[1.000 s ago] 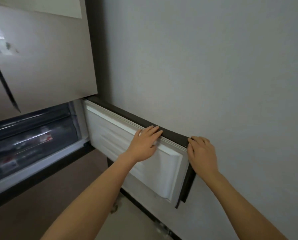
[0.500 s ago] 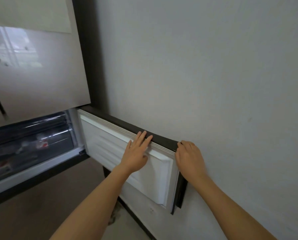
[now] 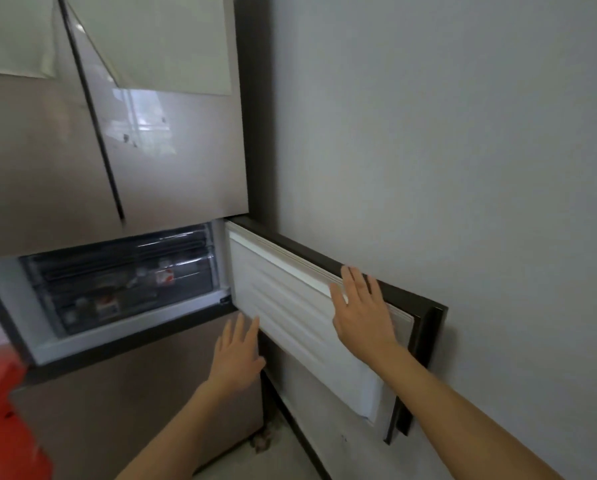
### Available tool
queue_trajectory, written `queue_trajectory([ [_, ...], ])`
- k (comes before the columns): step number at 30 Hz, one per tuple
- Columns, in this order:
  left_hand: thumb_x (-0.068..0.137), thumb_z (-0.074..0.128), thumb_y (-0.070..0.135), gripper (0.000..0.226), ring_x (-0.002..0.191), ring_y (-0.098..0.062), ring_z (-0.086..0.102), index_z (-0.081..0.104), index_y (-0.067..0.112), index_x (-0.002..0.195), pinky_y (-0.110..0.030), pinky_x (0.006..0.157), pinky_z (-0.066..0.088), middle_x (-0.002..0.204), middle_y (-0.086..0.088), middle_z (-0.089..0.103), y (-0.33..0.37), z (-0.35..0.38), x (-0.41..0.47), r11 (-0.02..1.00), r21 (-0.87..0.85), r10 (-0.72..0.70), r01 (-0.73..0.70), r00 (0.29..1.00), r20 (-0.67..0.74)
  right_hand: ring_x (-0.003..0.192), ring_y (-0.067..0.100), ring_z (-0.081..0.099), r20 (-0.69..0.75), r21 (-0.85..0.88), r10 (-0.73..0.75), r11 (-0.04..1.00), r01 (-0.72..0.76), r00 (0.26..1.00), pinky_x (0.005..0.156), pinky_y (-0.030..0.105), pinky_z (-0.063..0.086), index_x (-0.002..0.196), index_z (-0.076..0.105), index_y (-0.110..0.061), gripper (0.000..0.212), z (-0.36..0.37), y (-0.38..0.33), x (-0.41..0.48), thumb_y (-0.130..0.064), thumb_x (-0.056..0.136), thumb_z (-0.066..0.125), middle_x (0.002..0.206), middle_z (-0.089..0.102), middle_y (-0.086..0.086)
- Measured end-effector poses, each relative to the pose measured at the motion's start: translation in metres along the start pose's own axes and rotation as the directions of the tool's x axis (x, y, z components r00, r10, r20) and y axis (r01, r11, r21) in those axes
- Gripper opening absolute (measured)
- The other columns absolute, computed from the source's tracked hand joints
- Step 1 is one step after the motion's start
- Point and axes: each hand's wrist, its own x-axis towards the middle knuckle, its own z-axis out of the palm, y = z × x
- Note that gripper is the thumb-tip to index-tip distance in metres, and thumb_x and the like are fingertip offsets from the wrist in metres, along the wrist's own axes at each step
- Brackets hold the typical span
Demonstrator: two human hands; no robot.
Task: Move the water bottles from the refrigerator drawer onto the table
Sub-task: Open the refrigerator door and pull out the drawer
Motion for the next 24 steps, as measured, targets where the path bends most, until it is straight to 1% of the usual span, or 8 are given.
queue_trajectory([
  [3, 0.093, 0.045, 0.033, 0.075, 0.143, -0.030, -0.012, -0.005, 0.021, 0.147, -0.044, 0.117, 0.007, 0.155, -0.010, -0.014, -0.039, -0.015, -0.021, 0.986, 0.012, -0.164, 0.165, 0.983, -0.086, 0.108, 0.036, 0.061, 0.077, 0.082, -0.112, 0.991, 0.105, 0.991, 0.087, 0.051, 0.048, 0.099, 0.071, -0.009, 0.060, 0.010, -0.046, 0.013, -0.030, 0.045, 0.085, 0.115, 0.064, 0.022],
  [7, 0.093, 0.045, 0.035, 0.073, 0.144, -0.029, -0.008, -0.002, 0.020, 0.148, -0.041, 0.117, 0.009, 0.156, -0.010, -0.009, -0.097, -0.032, -0.060, 0.938, 0.009, -0.338, 0.345, 0.923, -0.186, 0.103, 0.034, 0.064, 0.098, 0.179, -0.244, 0.958, 0.224, 0.965, 0.082, 0.050, 0.051, 0.090, 0.073, -0.012, 0.057, 0.025, -0.108, 0.027, -0.030, 0.037, 0.087, 0.110, 0.066, 0.021],
  [10, 0.093, 0.044, 0.038, 0.073, 0.144, -0.030, -0.004, 0.000, 0.021, 0.148, -0.039, 0.116, 0.012, 0.156, -0.010, -0.006, -0.140, -0.034, -0.096, 0.879, -0.008, -0.470, 0.477, 0.864, -0.181, 0.102, 0.035, 0.064, 0.123, 0.239, -0.355, 0.917, 0.320, 0.927, 0.080, 0.051, 0.052, 0.084, 0.074, -0.012, 0.056, 0.034, -0.152, 0.034, -0.030, 0.033, 0.087, 0.108, 0.067, 0.021],
  [14, 0.093, 0.043, 0.039, 0.070, 0.144, -0.030, 0.001, 0.002, 0.022, 0.148, -0.037, 0.116, 0.011, 0.156, -0.010, -0.001, -0.196, -0.030, -0.150, 0.755, -0.025, -0.652, 0.655, 0.745, -0.141, 0.105, 0.034, 0.063, 0.168, 0.301, -0.471, 0.861, 0.410, 0.866, 0.080, 0.052, 0.051, 0.077, 0.074, -0.014, 0.054, 0.040, -0.213, 0.043, -0.033, 0.028, 0.090, 0.104, 0.068, 0.020],
  [16, 0.093, 0.043, 0.037, 0.066, 0.143, -0.030, 0.006, 0.008, 0.021, 0.147, -0.038, 0.115, 0.013, 0.156, -0.010, 0.004, -0.219, -0.033, -0.168, 0.693, -0.106, -0.720, 0.713, 0.679, -0.141, 0.129, 0.036, 0.040, 0.248, 0.312, -0.495, 0.855, 0.415, 0.833, 0.098, 0.055, 0.038, 0.099, 0.069, -0.012, 0.050, 0.035, -0.236, 0.047, -0.033, 0.055, 0.082, 0.127, 0.054, 0.026],
  [17, 0.093, 0.044, 0.034, 0.064, 0.142, -0.031, 0.010, 0.012, 0.019, 0.146, -0.038, 0.115, 0.014, 0.156, -0.011, 0.008, -0.230, -0.036, -0.175, 0.663, -0.162, -0.748, 0.730, 0.648, -0.141, 0.139, 0.036, 0.021, 0.251, 0.334, -0.519, 0.839, 0.430, 0.817, 0.109, 0.056, 0.022, 0.117, 0.059, -0.011, 0.047, 0.037, -0.247, 0.048, -0.030, 0.075, 0.069, 0.143, 0.035, 0.027],
  [19, 0.091, 0.048, 0.030, 0.063, 0.139, -0.033, 0.019, 0.020, 0.016, 0.145, -0.039, 0.114, 0.018, 0.153, -0.013, 0.017, -0.253, -0.043, -0.186, 0.603, -0.258, -0.797, 0.755, 0.584, -0.155, 0.144, 0.032, -0.001, 0.295, 0.359, -0.544, 0.825, 0.437, 0.786, 0.114, 0.051, 0.001, 0.135, 0.039, -0.011, 0.045, 0.043, -0.266, 0.053, -0.023, 0.093, 0.043, 0.154, 0.007, 0.021],
  [24, 0.086, 0.056, 0.021, 0.056, 0.129, -0.035, 0.037, 0.037, 0.006, 0.137, -0.040, 0.107, 0.029, 0.144, -0.018, 0.036, -0.321, -0.064, -0.196, 0.527, -0.448, -0.848, 0.722, 0.478, -0.229, 0.144, 0.028, -0.001, 0.389, 0.429, -0.471, 0.853, 0.296, 0.792, 0.115, 0.049, 0.001, 0.139, 0.034, -0.014, 0.045, 0.047, -0.315, 0.072, -0.022, 0.095, 0.034, 0.155, 0.005, 0.016],
])
